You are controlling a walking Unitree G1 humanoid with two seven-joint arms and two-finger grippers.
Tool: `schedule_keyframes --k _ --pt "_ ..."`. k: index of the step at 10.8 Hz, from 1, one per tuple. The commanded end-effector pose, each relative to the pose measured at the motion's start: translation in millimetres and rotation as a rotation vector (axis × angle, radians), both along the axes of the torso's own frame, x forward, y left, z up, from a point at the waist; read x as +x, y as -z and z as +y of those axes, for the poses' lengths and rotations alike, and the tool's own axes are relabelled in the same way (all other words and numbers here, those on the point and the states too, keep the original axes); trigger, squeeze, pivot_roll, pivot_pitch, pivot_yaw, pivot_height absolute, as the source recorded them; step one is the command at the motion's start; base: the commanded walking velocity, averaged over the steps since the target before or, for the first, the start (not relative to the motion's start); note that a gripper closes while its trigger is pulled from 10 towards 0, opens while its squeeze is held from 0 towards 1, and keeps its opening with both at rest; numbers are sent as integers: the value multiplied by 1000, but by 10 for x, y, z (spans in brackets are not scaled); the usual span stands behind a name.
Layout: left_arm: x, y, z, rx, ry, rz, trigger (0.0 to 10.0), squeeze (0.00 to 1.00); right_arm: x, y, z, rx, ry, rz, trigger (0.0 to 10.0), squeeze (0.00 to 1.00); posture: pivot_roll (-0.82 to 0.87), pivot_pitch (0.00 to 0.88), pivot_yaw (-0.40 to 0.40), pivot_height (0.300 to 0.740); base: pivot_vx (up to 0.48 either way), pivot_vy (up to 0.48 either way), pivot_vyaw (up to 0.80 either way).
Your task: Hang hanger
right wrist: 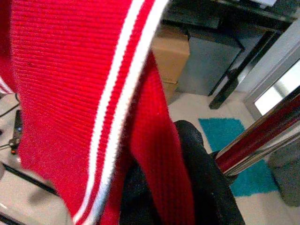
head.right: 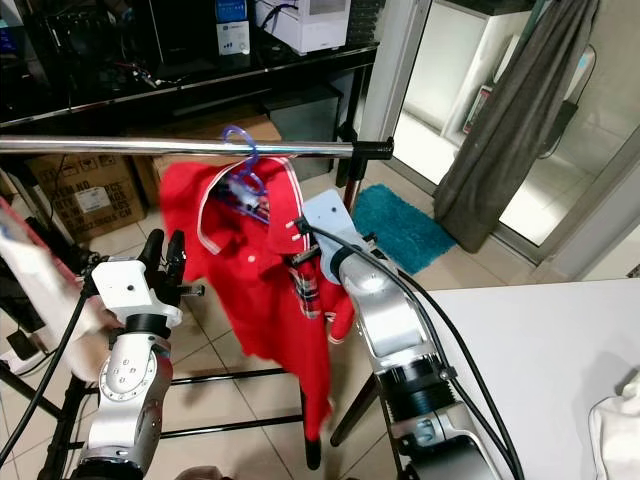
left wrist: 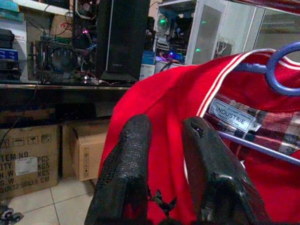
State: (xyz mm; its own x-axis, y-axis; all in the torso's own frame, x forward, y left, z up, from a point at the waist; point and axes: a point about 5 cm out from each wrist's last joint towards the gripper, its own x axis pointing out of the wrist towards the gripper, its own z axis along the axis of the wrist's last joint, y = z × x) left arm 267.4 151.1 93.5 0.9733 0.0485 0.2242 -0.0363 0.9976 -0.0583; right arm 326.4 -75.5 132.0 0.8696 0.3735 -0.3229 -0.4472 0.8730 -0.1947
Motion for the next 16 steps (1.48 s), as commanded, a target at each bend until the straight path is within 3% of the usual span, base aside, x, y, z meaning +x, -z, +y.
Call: schedule_keyframes --k 1,4,8,10,13,14,15,16 --pt "10 -19 -36 -4 13 -10 10000 0 42 -206 7 48 11 -58 10000 0 212 0 -65 740 0 0 0" --pt "14 -22 -48 3 13 -15 10000 0 41 -271 23 77 19 7 10000 0 213 0 -69 740 0 0 0" --pt "1 -5 -71 2 17 -10 10000 0 -70 -78 -53 -41 -10 107 10000 0 203 0 -72 740 0 0 0" --pt "-19 3 -96 1 20 -7 10000 0 -109 -136 -52 -42 -30 107 10000 0 196 1 -75 740 0 0 0" --pt "-55 25 -96 0 18 1 10000 0 -199 -44 -77 -67 -61 105 10000 0 197 11 -78 740 0 0 0" --pt "-58 26 -95 0 17 1 10000 0 -227 4 -71 -52 -67 116 10000 663 197 11 -78 740 0 0 0" --pt "-56 23 -96 0 17 0 10000 0 -238 21 -77 -22 -61 126 10000 1000 198 13 -79 740 0 0 0" --pt "-55 20 -95 0 16 -1 10000 0 -263 -4 -72 16 -92 130 10000 1000 198 13 -79 740 0 0 0"
